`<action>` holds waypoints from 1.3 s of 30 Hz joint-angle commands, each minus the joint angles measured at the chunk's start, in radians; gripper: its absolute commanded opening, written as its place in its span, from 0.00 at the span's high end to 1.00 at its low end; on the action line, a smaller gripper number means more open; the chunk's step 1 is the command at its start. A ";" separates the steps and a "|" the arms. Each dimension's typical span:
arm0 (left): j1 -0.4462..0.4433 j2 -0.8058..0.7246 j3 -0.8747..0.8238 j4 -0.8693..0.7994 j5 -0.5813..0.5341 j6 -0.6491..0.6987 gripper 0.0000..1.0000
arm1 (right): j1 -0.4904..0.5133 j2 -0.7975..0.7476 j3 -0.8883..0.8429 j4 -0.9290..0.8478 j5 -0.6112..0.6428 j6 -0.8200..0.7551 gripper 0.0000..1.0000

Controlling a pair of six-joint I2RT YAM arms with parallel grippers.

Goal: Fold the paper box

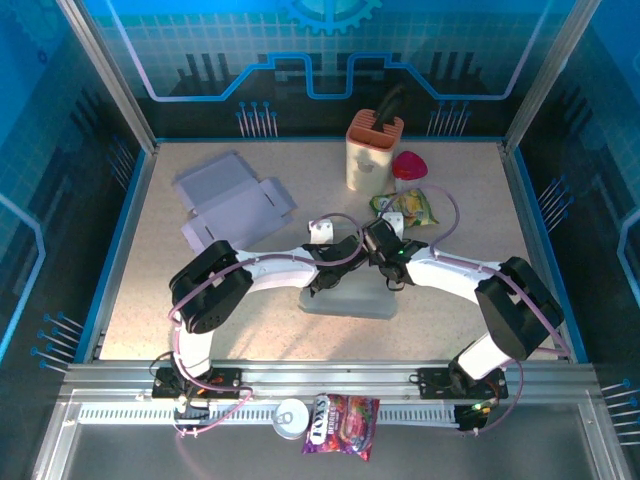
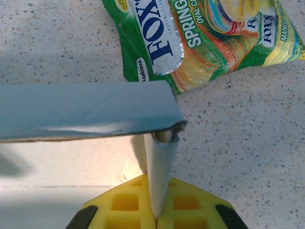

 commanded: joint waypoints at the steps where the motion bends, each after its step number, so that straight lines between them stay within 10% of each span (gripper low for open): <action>1: 0.005 -0.040 -0.046 0.047 0.113 0.001 0.89 | 0.025 0.019 0.005 -0.036 -0.071 0.007 1.00; 10: 0.096 -0.191 -0.182 0.234 0.365 0.146 0.56 | 0.019 0.012 0.007 -0.042 -0.072 0.005 1.00; 16: 0.120 -0.201 -0.200 0.228 0.362 0.177 0.61 | 0.015 0.007 0.004 -0.045 -0.075 0.005 1.00; 19: 0.125 -0.204 -0.220 0.268 0.374 0.194 0.91 | 0.014 0.006 0.003 -0.045 -0.076 0.003 1.00; 29: 0.133 -0.211 -0.262 0.372 0.409 0.286 0.95 | 0.011 0.006 0.005 -0.046 -0.079 -0.003 1.00; 39: 0.068 -0.101 -0.072 -0.038 0.039 0.018 1.00 | 0.021 0.023 0.012 -0.053 -0.059 0.028 1.00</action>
